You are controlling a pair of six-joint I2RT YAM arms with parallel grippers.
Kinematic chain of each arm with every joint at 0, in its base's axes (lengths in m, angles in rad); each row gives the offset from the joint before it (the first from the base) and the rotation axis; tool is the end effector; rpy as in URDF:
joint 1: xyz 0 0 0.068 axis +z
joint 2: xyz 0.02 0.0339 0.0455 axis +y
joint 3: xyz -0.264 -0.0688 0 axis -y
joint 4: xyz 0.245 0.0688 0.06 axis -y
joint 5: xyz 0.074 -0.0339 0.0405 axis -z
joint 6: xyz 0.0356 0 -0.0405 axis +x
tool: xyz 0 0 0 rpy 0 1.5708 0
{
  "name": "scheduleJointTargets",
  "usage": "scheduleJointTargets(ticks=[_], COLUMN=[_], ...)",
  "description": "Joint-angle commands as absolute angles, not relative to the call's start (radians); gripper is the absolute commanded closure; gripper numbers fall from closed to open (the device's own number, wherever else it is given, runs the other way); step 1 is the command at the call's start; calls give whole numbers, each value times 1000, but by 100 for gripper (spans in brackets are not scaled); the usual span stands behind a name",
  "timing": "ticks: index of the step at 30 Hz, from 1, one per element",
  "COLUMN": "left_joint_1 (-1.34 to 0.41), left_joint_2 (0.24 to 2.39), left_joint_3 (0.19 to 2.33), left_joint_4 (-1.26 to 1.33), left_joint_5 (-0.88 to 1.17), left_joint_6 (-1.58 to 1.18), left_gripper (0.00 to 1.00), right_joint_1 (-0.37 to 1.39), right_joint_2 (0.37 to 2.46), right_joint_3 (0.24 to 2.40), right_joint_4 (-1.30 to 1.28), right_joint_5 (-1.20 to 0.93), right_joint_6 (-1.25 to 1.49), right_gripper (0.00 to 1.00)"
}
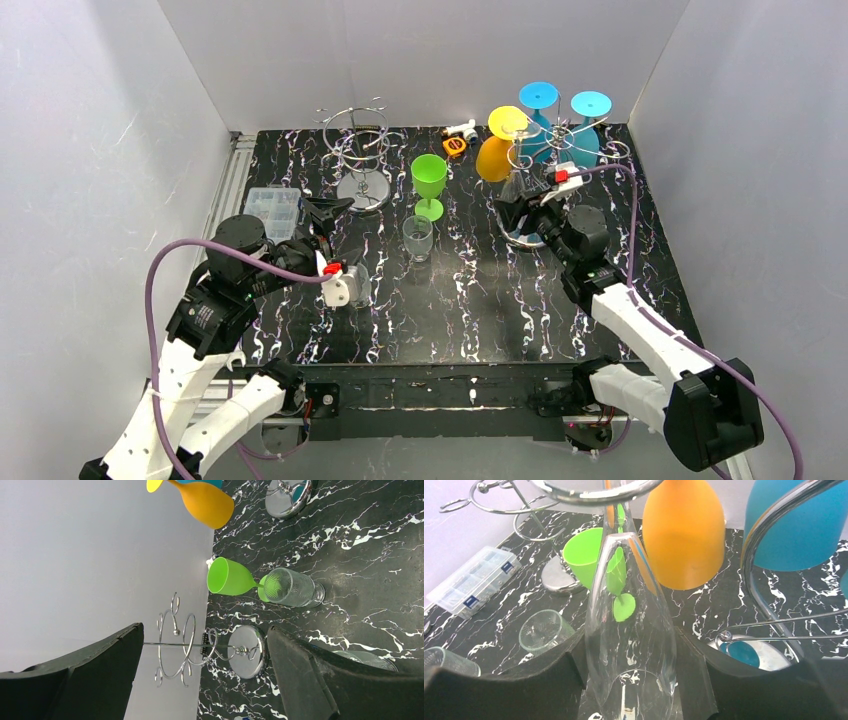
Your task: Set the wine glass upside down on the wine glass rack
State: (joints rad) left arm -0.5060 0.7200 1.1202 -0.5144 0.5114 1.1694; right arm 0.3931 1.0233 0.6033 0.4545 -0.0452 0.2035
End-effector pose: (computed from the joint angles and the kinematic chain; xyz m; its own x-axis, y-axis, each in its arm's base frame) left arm 0.1036 -0.0774 0.4263 0.7416 0.5068 -0.4395 0.4231 0.1551 0.8927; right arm 0.2213 0.0935 0.2976 -0.0546 0.1959 -0.9791 -0.4221 0.8841 0.2005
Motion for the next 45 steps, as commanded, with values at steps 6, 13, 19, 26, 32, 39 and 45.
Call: scheduleJointTargets(ticks=[6,13,19,26,32,39,45], left_joint_1=[-510,-509,-510,-510,-510,-511,-510], left_joint_2=[726,727,725,728,735,729,726], left_joint_3=[1123,1121,1121,1120,1119,1108,1103], left_joint_4=[-528,-528,-529,-529,-529,-528,-525], left_joint_5=[517,518,520,523,522,523,522], left_joint_6=[1172,1175,1174,1178,1178,1184,1189], left_gripper=[7,7,7,6,6,6,2], right_joint_1=[407,429,441,443,443,444,443], right_joint_2=[1005,957,942,893,847,838,831], right_joint_3=[555,518,511,489,463,412,452], right_joint_4=[577,575,574,554,533,533,484], right_joint_5=[-81,-51,-43,-16,-5,80,95], right_joint_6=[197,194,183,193,201,246,244], right_gripper=[98,99,99,99,99,66,19])
